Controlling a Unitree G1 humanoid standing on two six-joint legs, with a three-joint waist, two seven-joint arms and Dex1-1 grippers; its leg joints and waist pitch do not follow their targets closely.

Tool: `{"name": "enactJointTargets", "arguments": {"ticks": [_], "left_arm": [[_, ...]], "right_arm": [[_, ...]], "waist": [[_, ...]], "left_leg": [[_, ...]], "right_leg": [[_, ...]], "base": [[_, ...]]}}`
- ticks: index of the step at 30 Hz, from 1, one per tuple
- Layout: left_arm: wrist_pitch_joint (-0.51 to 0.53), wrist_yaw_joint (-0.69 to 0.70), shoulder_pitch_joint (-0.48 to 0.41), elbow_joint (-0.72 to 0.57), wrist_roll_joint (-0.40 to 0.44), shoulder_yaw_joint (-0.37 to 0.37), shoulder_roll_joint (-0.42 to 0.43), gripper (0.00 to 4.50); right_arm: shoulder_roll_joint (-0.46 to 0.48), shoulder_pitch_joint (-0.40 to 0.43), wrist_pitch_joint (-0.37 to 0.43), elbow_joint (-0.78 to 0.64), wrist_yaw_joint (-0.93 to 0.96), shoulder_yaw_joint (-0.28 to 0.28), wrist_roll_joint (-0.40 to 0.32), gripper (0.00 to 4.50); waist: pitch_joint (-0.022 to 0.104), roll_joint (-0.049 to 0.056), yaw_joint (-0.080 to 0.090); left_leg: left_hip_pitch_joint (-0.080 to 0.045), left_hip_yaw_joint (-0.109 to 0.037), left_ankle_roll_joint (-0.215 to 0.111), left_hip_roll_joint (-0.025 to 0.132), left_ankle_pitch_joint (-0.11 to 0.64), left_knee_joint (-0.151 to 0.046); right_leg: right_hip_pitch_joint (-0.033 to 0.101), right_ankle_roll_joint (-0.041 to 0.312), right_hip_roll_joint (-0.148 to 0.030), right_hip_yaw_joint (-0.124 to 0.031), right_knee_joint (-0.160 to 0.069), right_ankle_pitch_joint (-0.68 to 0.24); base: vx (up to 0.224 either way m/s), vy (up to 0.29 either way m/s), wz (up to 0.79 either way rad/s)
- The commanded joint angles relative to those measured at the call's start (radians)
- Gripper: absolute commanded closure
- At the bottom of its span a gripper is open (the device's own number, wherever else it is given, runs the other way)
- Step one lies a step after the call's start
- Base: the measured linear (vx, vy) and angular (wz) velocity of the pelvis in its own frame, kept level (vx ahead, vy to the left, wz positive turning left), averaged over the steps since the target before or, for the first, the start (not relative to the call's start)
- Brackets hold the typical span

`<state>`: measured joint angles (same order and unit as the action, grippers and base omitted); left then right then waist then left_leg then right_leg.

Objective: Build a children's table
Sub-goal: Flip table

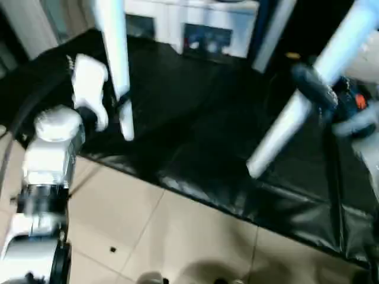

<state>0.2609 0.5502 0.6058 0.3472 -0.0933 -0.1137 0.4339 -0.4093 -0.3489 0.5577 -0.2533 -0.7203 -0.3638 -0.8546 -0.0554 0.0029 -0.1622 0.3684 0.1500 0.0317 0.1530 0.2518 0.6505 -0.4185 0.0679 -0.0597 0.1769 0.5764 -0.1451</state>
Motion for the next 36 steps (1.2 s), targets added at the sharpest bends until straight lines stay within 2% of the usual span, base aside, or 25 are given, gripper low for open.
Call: {"name": "enactJointTargets", "arguments": {"ticks": [1, 4, 6, 8, 9, 10, 11, 12, 13, 14, 15, 16, 17, 18, 19, 21, 23, 27, 28, 29, 31, 32, 34, 35, 36], "left_arm": [[-0.088, 0.008, 0.045, -0.043, 0.045, 0.066, 0.003, 2.89], [-0.119, -0.007, 0.055, 0.014, 0.067, 0.071, 0.002, 2.89], [-0.133, -0.02, 0.065, 0.056, 0.072, 0.068, -0.003, 2.89], [-0.143, -0.027, 0.07, 0.096, 0.075, 0.065, -0.006, 2.89], [-0.148, -0.036, 0.063, 0.126, 0.076, 0.062, -0.006, 2.89], [-0.151, -0.047, 0.055, 0.141, 0.088, 0.067, -0.002, 2.54], [-0.152, -0.05, 0.045, 0.147, 0.095, 0.073, 0.003, 2.33], [-0.147, -0.053, 0.035, 0.145, 0.093, 0.072, 0.003, 2.19], [-0.142, -0.054, 0.028, 0.142, 0.091, 0.071, 0.002, 2.19], [-0.135, -0.058, 0.004, 0.118, 0.096, 0.075, 0.007, 2.04], [-0.137, -0.058, -0.004, 0.111, 0.098, 0.079, 0.01, 2.04], [-0.125, -0.063, -0.022, 0.089, 0.086, 0.069, 0.007, 1.9], [-0.12, -0.067, -0.039, 0.072, 0.081, 0.062, 0.01, 1.8], [-0.119, -0.072, -0.06, 0.058, 0.078, 0.054, 0.016, 1.76], [-0.12, -0.074, -0.063, 0.057, 0.077, 0.052, 0.016, 1.76], [-0.169, -0.123, -0.127, 0.042, 0.084, 0.004, 0.04, 1.64], [-0.182, -0.127, -0.143, 0.033, 0.075, -0.014, 0.042, 1.37], [-0.244, -0.096, -0.237, -0.032, -0.023, -0.11, 0.03, 1.3], [-0.271, -0.053, -0.303, -0.085, -0.118, -0.181, 0.006, 1.3], [-0.26, -0.031, -0.332, -0.12, -0.164, -0.208, -0.006, 1.3], [-0.252, -0.02, -0.35, -0.141, -0.19, -0.22, -0.012, 1.3], [-0.223, 0.015, -0.4, -0.2, -0.265, -0.242, -0.023, 1.3], [-0.157, 0.074, -0.474, -0.276, -0.338, -0.244, -0.023, 1.3], [-0.098, 0.118, -0.533, -0.349, -0.387, -0.224, -0.017, 1.3], [-0.07, 0.136, -0.56, -0.38, -0.407, -0.21, -0.011, 1.3]], "right_arm": [[0.012, 0.005, 0.027, -0.092, 0.015, 0.056, -0.046, 0.0], [0.054, 0.054, 0.052, -0.174, 0.085, 0.095, -0.057, 0.0], [0.072, 0.077, 0.059, -0.187, 0.128, 0.122, -0.017, 0.0], [0.078, 0.081, 0.036, -0.153, 0.17, 0.166, 0.097, 0.0], [0.077, 0.082, -0.004, -0.093, 0.215, 0.207, 0.219, 0.0], [0.07, 0.08, -0.048, -0.044, 0.237, 0.234, 0.303, 0.0], [0.069, 0.078, -0.075, -0.008, 0.26, 0.248, 0.35, 0.0], [0.061, 0.079, -0.101, 0.021, 0.265, 0.264, 0.388, 0.0], [0.055, 0.081, -0.115, 0.037, 0.267, 0.274, 0.409, 0.0], [0.039, 0.099, -0.152, 0.054, 0.26, 0.297, 0.45, 0.0], [0.036, 0.108, -0.16, 0.055, 0.26, 0.302, 0.455, 0.0], [0.029, 0.127, -0.177, 0.057, 0.265, 0.305, 0.472, 0.0], [0.029, 0.147, -0.183, 0.048, 0.264, 0.3, 0.473, 0.0], [0.032, 0.174, -0.179, 0.029, 0.257, 0.291, 0.459, 0.0], [0.032, 0.177, -0.178, 0.026, 0.256, 0.29, 0.458, 0.0], [0.044, 0.274, -0.171, -0.067, 0.217, 0.275, 0.413, 0.0], [0.045, 0.3, -0.168, -0.093, 0.211, 0.273, 0.404, 0.0], [0.03, 0.436, -0.166, -0.185, 0.195, 0.253, 0.358, 0.0], [0.028, 0.512, -0.169, -0.216, 0.192, 0.219, 0.339, 0.0], [0.027, 0.54, -0.172, -0.225, 0.189, 0.201, 0.333, 0.0], [0.027, 0.555, -0.172, -0.232, 0.187, 0.191, 0.329, 0.0], [0.027, 0.599, -0.17, -0.252, 0.18, 0.161, 0.313, 0.0], [0.019, 0.653, -0.158, -0.279, 0.167, 0.124, 0.284, 0.0], [0.003, 0.688, -0.146, -0.298, 0.148, 0.109, 0.265, 0.0], [-0.006, 0.703, -0.138, -0.308, 0.138, 0.105, 0.256, 0.0]], "waist": [[0.084, 0.003, 0.012], [0.08, -0.003, 0.017], [0.077, -0.005, 0.023], [0.069, 0.0, 0.034], [0.063, -0.001, 0.042], [0.06, 0.01, 0.047], [0.058, 0.007, 0.058], [0.056, 0.015, 0.076], [0.055, 0.019, 0.082], [0.056, 0.019, 0.095], [0.057, 0.019, 0.1], [0.056, 0.018, 0.1], [0.056, 0.01, 0.101], [0.054, 0.004, 0.098], [0.054, 0.004, 0.098], [0.058, -0.001, 0.101], [0.059, 0.0, 0.102], [0.059, 0.001, 0.104], [0.057, 0.007, 0.105], [0.056, 0.008, 0.105], [0.05, 0.006, 0.109], [0.046, 0.011, 0.108], [0.031, 0.01, 0.108], [0.024, 0.017, 0.109], [0.012, 0.012, 0.114]], "left_leg": [[-0.017, -0.033, -0.095, 0.1, -0.09, -0.078], [-0.015, -0.032, -0.074, 0.093, -0.055, -0.083], [-0.018, -0.032, -0.055, 0.088, -0.022, -0.088], [-0.018, -0.032, -0.035, 0.085, 0.023, -0.091], [-0.028, -0.031, -0.015, 0.082, 0.083, -0.094], [-0.033, -0.032, 0.0, 0.08, 0.111, -0.095], [-0.035, -0.031, 0.003, 0.08, 0.137, -0.095], [-0.055, -0.038, 0.008, 0.092, 0.218, -0.099], [-0.058, -0.042, 0.005, 0.104, 0.25, -0.105], [-0.056, -0.055, 0.006, 0.131, 0.311, -0.119], [-0.047, -0.06, 0.009, 0.138, 0.32, -0.125], [-0.05, -0.056, 0.013, 0.13, 0.312, -0.123], [-0.048, -0.05, 0.019, 0.119, 0.293, -0.118], [-0.04, -0.036, 0.005, 0.093, 0.199, -0.107], [-0.04, -0.036, 0.005, 0.093, 0.199, -0.107], [-0.025, -0.04, -0.046, 0.101, 0.083, -0.108], [-0.024, -0.042, -0.061, 0.103, 0.063, -0.106], [-0.011, -0.04, -0.099, 0.103, -0.012, -0.102], [-0.012, -0.039, -0.102, 0.102, -0.009, -0.102], [-0.011, -0.04, -0.101, 0.11, 0.003, -0.104], [-0.014, -0.039, -0.101, 0.108, 0.035, -0.108], [-0.018, -0.038, -0.09, 0.11, 0.08, -0.111], [-0.024, -0.037, -0.067, 0.107, 0.157, -0.12], [-0.03, -0.037, -0.055, 0.105, 0.209, -0.122], [-0.038, -0.038, -0.04, 0.104, 0.272, -0.125]], "right_leg": [[0.066, 0.002, -0.127, -0.086, -0.067, -0.265], [0.07, -0.025, -0.127, -0.085, -0.076, -0.305], [0.072, -0.058, -0.125, -0.08, -0.085, -0.351], [0.071, -0.083, -0.122, -0.075, -0.098, -0.402], [0.073, -0.105, -0.123, -0.067, -0.114, -0.476], [0.071, -0.112, -0.123, -0.06, -0.12, -0.507], [0.075, -0.124, -0.12, -0.055, -0.132, -0.536], [0.08, -0.118, -0.122, -0.04, -0.149, -0.56], [0.084, -0.109, -0.121, -0.036, -0.148, -0.545], [0.097, -0.089, -0.12, -0.034, -0.125, -0.476], [0.102, -0.074, -0.129, -0.05, -0.109, -0.408], [0.096, -0.063, -0.135, -0.056, -0.112, -0.4], [0.096, -0.052, -0.144, -0.059, -0.115, -0.404], [0.098, -0.035, -0.15, -0.063, -0.124, -0.431], [0.098, -0.035, -0.15, -0.063, -0.124, -0.431], [0.101, -0.034, -0.137, -0.062, -0.106, -0.342], [0.099, -0.032, -0.137, -0.064, -0.101, -0.31], [0.103, -0.021, -0.135, -0.066, -0.088, -0.22], [0.1, -0.02, -0.134, -0.066, -0.09, -0.223], [0.1, -0.011, -0.138, -0.066, -0.091, -0.227], [0.094, -0.006, -0.128, -0.062, -0.098, -0.255], [0.097, -0.013, -0.134, -0.063, -0.104, -0.307], [0.09, -0.025, -0.129, -0.06, -0.122, -0.406], [0.087, -0.043, -0.13, -0.059, -0.132, -0.469], [0.085, -0.069, -0.127, -0.05, -0.149, -0.559]], "base": [[0.0, 0.0, 0.0], [0.0, 0.0, 0.0], [0.0, 0.0, 0.0], [0.0, 0.0, 0.0], [0.0, 0.0, 0.0], [0.0, 0.0, 0.0], [0.0, 0.0, 0.0], [0.0, 0.0, 0.0], [0.0, 0.0, 0.0], [0.0, 0.0, 0.0], [0.0, 0.0, 0.0], [0.0, 0.0, 0.0], [0.0, 0.0, 0.0], [0.0, 0.0, 0.0], [0.0, 0.0, 0.0], [0.0, 0.0, 0.0], [0.0, 0.0, 0.0], [0.0, 0.0, 0.0], [0.0, 0.0, 0.0], [0.0, 0.0, 0.0], [0.0, 0.0, 0.0], [0.0, 0.0, 0.0], [0.0, 0.0, 0.0], [0.0, 0.0, 0.0], [0.0, 0.0, 0.0]]}}
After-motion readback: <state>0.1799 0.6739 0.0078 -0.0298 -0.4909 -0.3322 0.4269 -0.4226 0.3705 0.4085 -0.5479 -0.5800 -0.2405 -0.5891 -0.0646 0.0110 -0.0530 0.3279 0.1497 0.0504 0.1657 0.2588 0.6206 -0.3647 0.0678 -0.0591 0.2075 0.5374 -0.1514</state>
